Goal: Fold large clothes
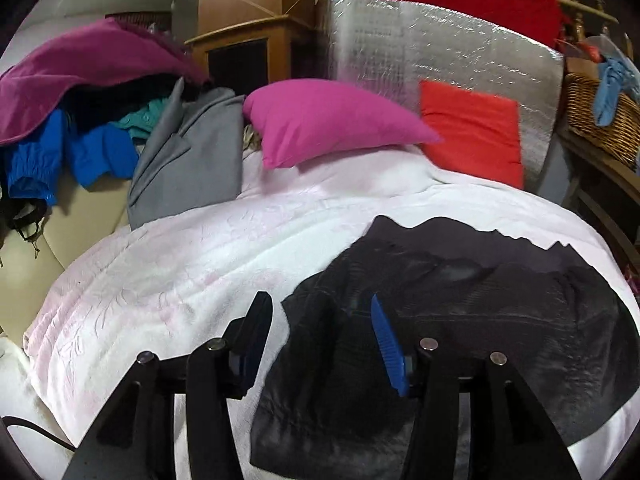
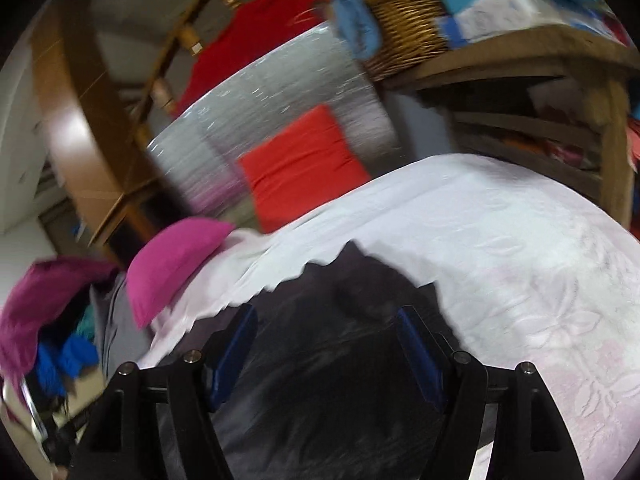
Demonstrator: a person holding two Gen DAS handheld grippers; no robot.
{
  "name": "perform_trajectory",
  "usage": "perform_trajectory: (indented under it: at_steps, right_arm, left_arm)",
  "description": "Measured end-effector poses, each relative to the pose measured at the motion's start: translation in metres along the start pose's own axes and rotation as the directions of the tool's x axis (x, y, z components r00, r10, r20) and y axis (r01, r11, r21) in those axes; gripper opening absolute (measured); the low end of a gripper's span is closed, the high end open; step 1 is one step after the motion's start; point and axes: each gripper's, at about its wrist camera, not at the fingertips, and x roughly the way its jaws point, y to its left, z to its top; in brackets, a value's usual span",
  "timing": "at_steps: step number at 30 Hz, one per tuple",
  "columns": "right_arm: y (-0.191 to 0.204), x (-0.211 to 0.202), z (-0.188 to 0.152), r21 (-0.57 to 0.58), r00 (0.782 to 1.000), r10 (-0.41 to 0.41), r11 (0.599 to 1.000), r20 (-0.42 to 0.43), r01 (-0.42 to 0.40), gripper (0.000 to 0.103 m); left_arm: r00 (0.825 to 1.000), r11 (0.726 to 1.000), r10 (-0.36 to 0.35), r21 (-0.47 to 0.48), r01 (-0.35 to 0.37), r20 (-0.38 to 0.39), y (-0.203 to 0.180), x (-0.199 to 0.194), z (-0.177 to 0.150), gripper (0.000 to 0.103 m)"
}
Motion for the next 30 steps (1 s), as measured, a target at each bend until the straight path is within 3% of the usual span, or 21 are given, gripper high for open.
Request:
perform_trajectory:
  at_steps: [1, 3, 6, 15, 22, 26, 29, 30]
  right_arm:
    - [0.004, -0.002, -0.004, -0.01, 1.0, 0.008, 1.0, -0.02, -0.008, 0.072]
    - [0.016, 0.007, -0.012, -0.035, 0.997, 0.029, 0.999, -0.065, -0.031, 0.056]
    - [0.029, 0.028, -0.025, -0.09, 0.99, 0.009, 0.996, -0.143, -0.022, 0.042]
    - [0.021, 0.091, -0.05, -0.1, 0.937, -0.107, 0.992, -0.333, 0.077, 0.04]
    - [0.018, 0.101, -0.047, -0.109, 0.93, -0.096, 0.992, -0.354, 0.061, 0.04]
    - [0.015, 0.09, -0.041, -0.054, 0.941, -0.048, 0.998, -0.336, 0.032, 0.04]
    - [0.011, 0.079, -0.036, -0.031, 0.953, -0.019, 0.999, -0.304, 0.01, 0.04]
    - [0.01, 0.075, -0.034, -0.027, 0.956, -0.005, 1.0, -0.293, -0.003, 0.04]
  left_arm:
    - [1.0, 1.0, -0.005, 0.006, 0.005, 0.004, -0.002, -0.001, 0.0, 0.053]
    - [1.0, 1.0, -0.008, 0.023, 0.008, 0.018, -0.007, -0.005, -0.001, 0.053]
    - [1.0, 0.999, -0.005, 0.037, 0.004, 0.026, -0.015, -0.008, -0.003, 0.053]
    - [1.0, 0.996, -0.011, 0.087, 0.009, 0.025, -0.033, -0.002, -0.004, 0.053]
    - [1.0, 0.993, 0.003, 0.114, -0.005, 0.016, -0.041, 0.002, -0.008, 0.053]
    - [1.0, 0.992, -0.004, 0.127, 0.006, -0.017, -0.045, 0.007, -0.012, 0.053]
    - [0.994, 0.993, -0.043, 0.106, 0.053, -0.101, -0.044, 0.018, -0.017, 0.069]
    - [0.991, 0.993, -0.052, 0.095, 0.064, -0.123, -0.043, 0.021, -0.019, 0.069]
